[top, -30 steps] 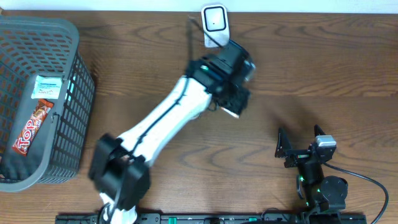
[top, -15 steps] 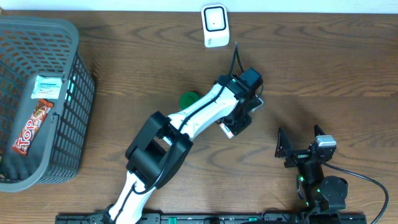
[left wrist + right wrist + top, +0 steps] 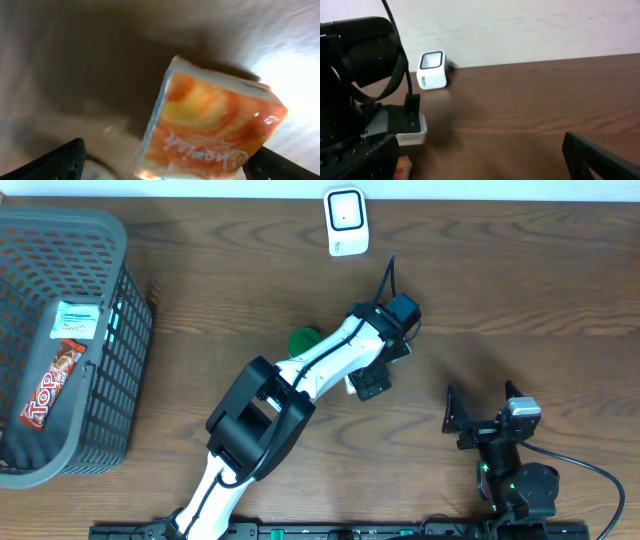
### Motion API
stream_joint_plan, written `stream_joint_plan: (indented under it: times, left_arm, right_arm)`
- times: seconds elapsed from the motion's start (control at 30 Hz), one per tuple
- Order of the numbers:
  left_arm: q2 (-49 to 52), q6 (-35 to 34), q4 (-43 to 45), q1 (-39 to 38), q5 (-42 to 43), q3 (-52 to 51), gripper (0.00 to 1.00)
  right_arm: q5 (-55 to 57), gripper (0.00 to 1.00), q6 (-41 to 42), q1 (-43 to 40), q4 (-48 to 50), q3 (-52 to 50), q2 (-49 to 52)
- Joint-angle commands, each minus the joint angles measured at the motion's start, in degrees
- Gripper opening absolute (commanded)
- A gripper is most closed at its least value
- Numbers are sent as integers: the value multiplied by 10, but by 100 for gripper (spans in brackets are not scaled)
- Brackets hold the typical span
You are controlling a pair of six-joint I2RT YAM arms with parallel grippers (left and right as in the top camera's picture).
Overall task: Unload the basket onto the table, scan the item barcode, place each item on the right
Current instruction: 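Move the tissue pack under the scanner and place it beside the jar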
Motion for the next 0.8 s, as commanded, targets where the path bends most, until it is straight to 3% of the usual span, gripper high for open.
stream_joint_plan:
  times: [0.0, 0.23, 0.5, 0.67, 0.77]
  left_arm:
    - [-10, 18, -2, -4, -108, 5, 98]
    - [-97, 28, 3, -40, -126, 35, 98]
    - [-290, 19, 18, -48, -128, 37, 98]
    - [-437, -110, 49, 82, -183, 37, 98]
    - [-494, -216, 52, 209, -187, 37, 98]
  right_arm:
    - [1, 99, 6, 3, -2, -1, -2]
    - [1, 99, 6, 3, -2, -1, -1]
    - [1, 99, 6, 3, -2, -1, -1]
    - [1, 99, 6, 3, -2, -1, -1]
    - [1, 99, 6, 3, -2, -1, -1]
